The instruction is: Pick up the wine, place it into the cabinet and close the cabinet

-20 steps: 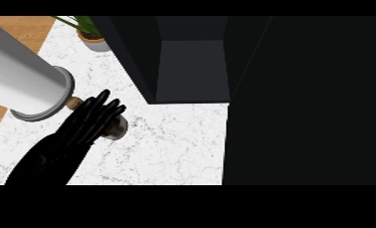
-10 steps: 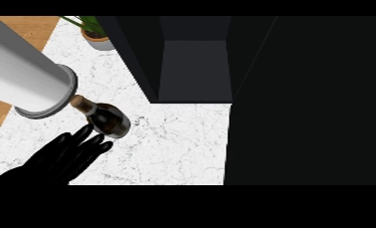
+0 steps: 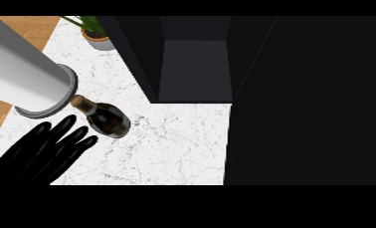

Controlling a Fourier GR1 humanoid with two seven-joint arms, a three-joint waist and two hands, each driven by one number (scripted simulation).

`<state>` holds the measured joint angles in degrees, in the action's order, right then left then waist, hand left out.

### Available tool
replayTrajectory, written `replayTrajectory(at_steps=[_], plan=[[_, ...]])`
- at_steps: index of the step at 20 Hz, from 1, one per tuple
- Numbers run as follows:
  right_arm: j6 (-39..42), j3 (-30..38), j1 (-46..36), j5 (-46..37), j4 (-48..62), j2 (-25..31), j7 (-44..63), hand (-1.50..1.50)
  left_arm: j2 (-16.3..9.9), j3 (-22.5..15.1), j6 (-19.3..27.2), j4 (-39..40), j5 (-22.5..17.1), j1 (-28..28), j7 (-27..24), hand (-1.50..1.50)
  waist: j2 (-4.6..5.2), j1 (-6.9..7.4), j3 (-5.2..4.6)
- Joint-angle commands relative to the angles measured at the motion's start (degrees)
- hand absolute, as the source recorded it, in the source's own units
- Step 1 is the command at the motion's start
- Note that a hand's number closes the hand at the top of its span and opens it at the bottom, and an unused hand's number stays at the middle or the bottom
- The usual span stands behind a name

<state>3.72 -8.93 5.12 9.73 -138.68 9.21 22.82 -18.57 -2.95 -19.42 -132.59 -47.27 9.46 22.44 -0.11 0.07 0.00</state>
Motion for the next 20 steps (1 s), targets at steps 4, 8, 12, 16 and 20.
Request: replayTrajectory(at_steps=[4,8,12,16,20], plan=[[-2.1,-0.7,-2.8,-2.5,-3.3,-1.4,3.8,-1.50,-2.7,7.4,-0.9,-4.8,-8.4,2.1,3.7,-1.50,-0.01,0.25,-0.02],[0.6,1.0,2.3,0.6,-6.3,-0.4,2.5,-1.50,-3.1,9.9,5.8,-5.5,-7.9,-4.1,6.1,-1.50,-0.04,-0.29,0.03],[-0.6,0.7,1.9,-0.2,-10.6,-0.5,5.7,-1.50,-3.3,12.7,6.0,-3.2,-9.6,-4.5,6.6,-1.50,-0.07,-0.37,0.02],[-1.4,1.2,-0.7,0.3,-11.4,-0.4,9.0,-1.50,-5.3,17.5,3.1,1.1,-12.2,-7.0,7.1,-1.50,-0.02,-0.36,0.00],[-2.7,0.4,-4.9,-2.4,-8.4,-1.3,10.7,-1.50,-6.3,21.7,-2.7,9.4,-12.8,-8.8,5.8,-1.50,0.06,-0.26,-0.04]])
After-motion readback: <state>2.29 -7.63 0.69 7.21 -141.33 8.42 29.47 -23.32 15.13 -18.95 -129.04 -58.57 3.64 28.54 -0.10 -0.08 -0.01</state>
